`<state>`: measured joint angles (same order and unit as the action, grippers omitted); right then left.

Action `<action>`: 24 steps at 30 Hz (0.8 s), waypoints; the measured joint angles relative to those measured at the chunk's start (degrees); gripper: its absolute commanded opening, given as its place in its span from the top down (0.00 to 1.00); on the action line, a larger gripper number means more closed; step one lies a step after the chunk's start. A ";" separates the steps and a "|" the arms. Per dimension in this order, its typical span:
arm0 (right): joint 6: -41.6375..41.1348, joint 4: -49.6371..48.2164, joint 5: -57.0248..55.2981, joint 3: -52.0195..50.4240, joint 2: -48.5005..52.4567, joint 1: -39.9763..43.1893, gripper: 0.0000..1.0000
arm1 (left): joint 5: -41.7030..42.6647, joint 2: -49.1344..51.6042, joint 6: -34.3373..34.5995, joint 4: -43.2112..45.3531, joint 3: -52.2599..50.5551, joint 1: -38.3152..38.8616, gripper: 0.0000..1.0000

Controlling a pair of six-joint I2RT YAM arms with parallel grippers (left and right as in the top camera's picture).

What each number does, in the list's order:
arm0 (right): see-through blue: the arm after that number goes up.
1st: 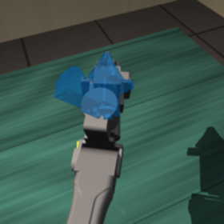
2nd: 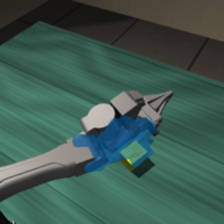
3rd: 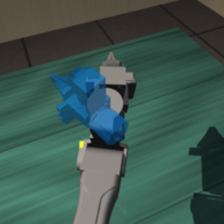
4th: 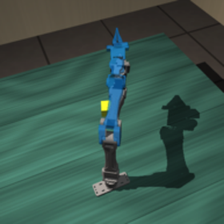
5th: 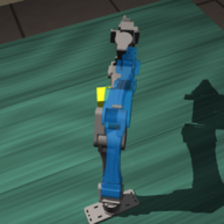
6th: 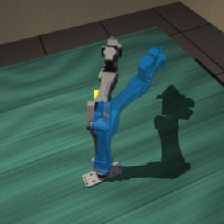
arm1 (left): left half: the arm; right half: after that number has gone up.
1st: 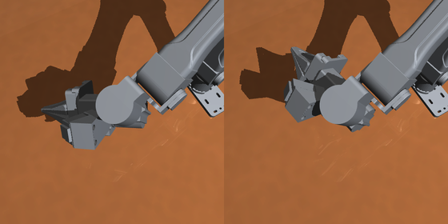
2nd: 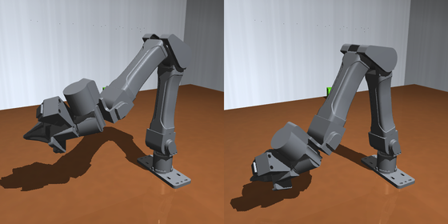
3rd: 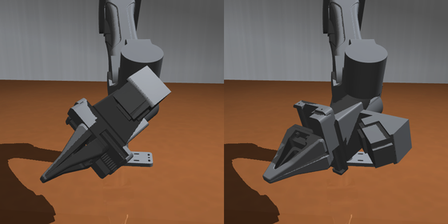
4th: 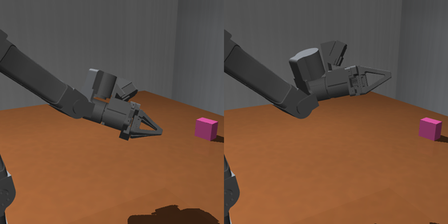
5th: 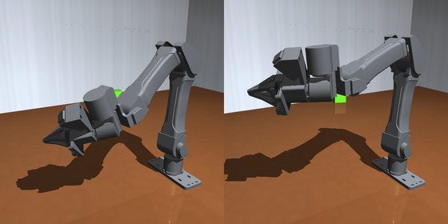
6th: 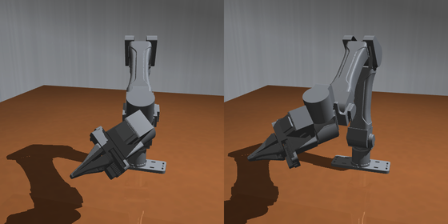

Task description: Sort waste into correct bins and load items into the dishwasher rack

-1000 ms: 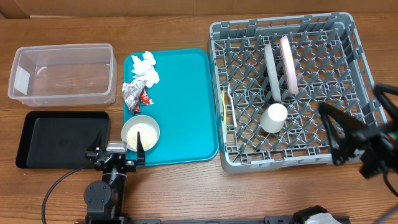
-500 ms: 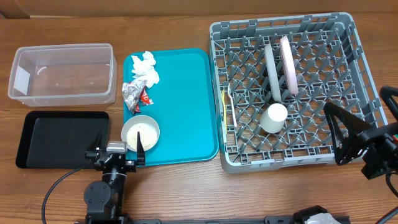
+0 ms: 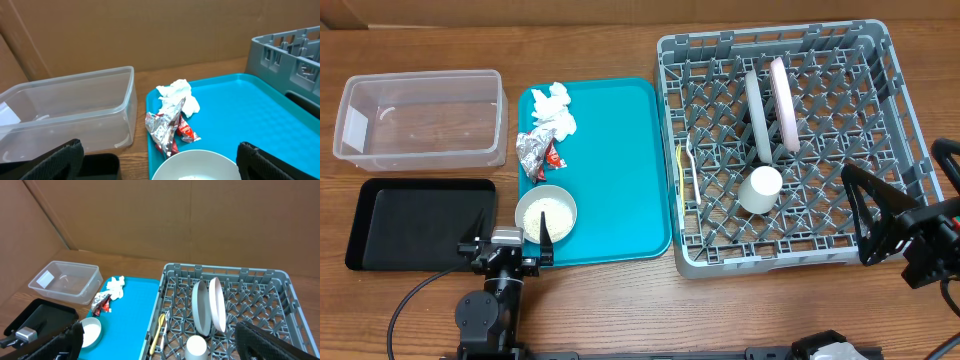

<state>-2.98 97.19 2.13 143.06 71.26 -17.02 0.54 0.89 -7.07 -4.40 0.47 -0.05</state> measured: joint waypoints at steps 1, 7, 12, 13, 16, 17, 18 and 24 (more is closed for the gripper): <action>-0.02 -0.02 -0.02 0.00 0.00 0.00 0.00 | 0.48 0.00 0.57 0.09 0.00 0.00 0.00; 0.02 -0.04 -0.02 0.00 0.00 0.00 0.00 | 7.78 0.00 11.39 0.98 0.00 0.00 0.00; 0.00 -0.04 -0.02 0.00 0.00 0.00 0.00 | 13.62 0.00 22.67 1.40 0.00 0.00 0.00; -0.02 -0.04 -0.04 0.00 0.00 0.00 0.00 | 14.62 0.00 23.91 1.40 0.00 0.00 0.00; 0.00 -0.02 -0.02 0.00 0.00 0.00 0.00 | 17.77 0.00 26.49 1.33 0.22 0.00 0.00; 0.00 -0.07 -0.02 0.00 0.00 0.00 0.00 | 18.67 0.00 26.88 1.18 0.44 0.00 0.00; 0.00 -0.02 -0.02 0.00 0.00 0.00 0.00 | 19.52 0.00 27.19 0.48 0.92 0.00 0.00; 0.02 0.00 -0.02 0.00 0.00 0.00 0.00 | 20.11 2.91 28.11 -14.40 13.14 0.00 0.00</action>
<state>-2.96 97.19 2.11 143.06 71.26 -17.02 20.64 3.79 21.04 -18.81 13.61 -0.05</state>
